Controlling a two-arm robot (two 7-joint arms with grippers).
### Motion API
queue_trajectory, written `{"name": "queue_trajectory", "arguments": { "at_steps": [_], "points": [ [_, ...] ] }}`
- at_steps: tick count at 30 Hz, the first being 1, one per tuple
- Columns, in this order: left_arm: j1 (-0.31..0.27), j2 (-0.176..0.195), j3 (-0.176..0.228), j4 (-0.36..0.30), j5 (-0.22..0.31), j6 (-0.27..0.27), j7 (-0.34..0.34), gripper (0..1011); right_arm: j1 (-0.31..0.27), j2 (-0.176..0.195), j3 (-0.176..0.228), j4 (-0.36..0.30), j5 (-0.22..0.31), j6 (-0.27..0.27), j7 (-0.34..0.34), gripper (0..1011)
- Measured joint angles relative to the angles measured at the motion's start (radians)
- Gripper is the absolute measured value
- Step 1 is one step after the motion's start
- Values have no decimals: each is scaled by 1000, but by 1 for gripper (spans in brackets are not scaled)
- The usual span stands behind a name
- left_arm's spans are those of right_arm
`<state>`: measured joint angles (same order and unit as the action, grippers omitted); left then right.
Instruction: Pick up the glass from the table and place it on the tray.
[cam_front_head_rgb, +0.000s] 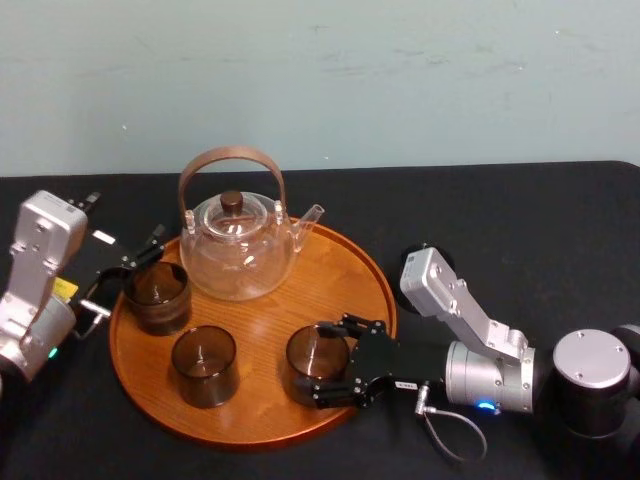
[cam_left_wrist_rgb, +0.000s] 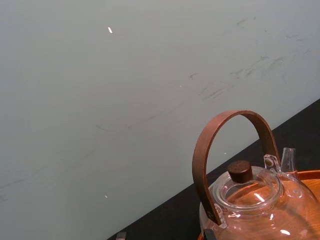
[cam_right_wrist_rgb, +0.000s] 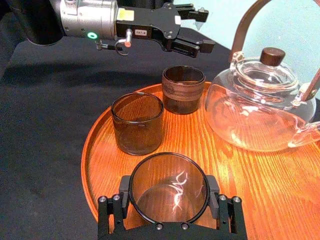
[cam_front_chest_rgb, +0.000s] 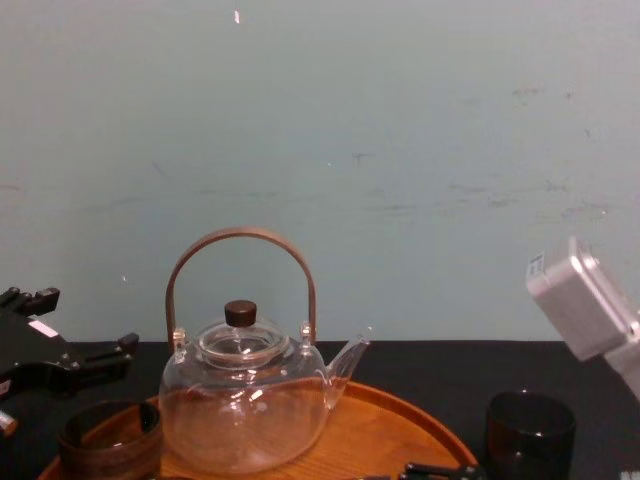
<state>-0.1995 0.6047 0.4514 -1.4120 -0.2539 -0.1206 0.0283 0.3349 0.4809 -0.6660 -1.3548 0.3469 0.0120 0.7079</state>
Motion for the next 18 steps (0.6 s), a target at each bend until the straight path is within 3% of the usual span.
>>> {"name": "queue_trajectory", "arguments": {
  "at_steps": [18],
  "points": [
    [0, 0, 0, 0, 0, 0, 0, 1001, 0, 0, -3, 1, -7, 1, -3, 941]
  ]
}}
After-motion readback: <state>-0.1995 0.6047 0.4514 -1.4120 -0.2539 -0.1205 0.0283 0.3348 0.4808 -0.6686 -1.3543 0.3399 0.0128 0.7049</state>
